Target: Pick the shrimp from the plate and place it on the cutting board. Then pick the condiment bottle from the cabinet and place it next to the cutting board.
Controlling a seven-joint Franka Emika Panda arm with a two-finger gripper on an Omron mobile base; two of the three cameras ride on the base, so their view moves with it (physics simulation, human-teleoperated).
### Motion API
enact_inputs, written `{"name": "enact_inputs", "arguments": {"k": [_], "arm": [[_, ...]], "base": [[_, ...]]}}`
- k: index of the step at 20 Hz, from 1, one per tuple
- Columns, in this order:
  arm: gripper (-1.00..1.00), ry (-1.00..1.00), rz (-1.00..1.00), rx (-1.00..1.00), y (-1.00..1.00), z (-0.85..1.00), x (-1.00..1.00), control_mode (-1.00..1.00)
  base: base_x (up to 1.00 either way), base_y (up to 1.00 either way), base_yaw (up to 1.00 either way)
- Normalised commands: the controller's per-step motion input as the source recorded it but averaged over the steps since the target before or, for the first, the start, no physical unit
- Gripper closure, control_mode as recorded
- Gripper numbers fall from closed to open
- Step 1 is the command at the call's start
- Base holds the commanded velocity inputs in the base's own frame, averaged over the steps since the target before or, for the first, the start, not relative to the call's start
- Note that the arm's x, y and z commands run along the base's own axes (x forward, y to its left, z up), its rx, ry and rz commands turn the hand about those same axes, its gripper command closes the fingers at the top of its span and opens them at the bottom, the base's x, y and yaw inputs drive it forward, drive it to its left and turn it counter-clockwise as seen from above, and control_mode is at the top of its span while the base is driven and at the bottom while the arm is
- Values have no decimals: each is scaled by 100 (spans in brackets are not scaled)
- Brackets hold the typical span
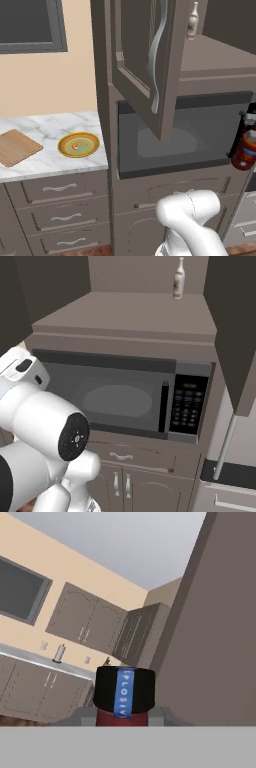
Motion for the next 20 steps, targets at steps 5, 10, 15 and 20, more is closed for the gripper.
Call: {"name": "enact_inputs", "arguments": {"k": [5,10,15,20], "arm": [[100,0,0,0,0,-15,-6,-100],[100,0,0,0,0,-13,-8,-100],[100,0,0,0,4,-10,0,-100],[100,-1,0,0,6,-3,0,-100]], "base": [[0,0,0],[0,0,0],[0,0,0],[0,0,0]]}}
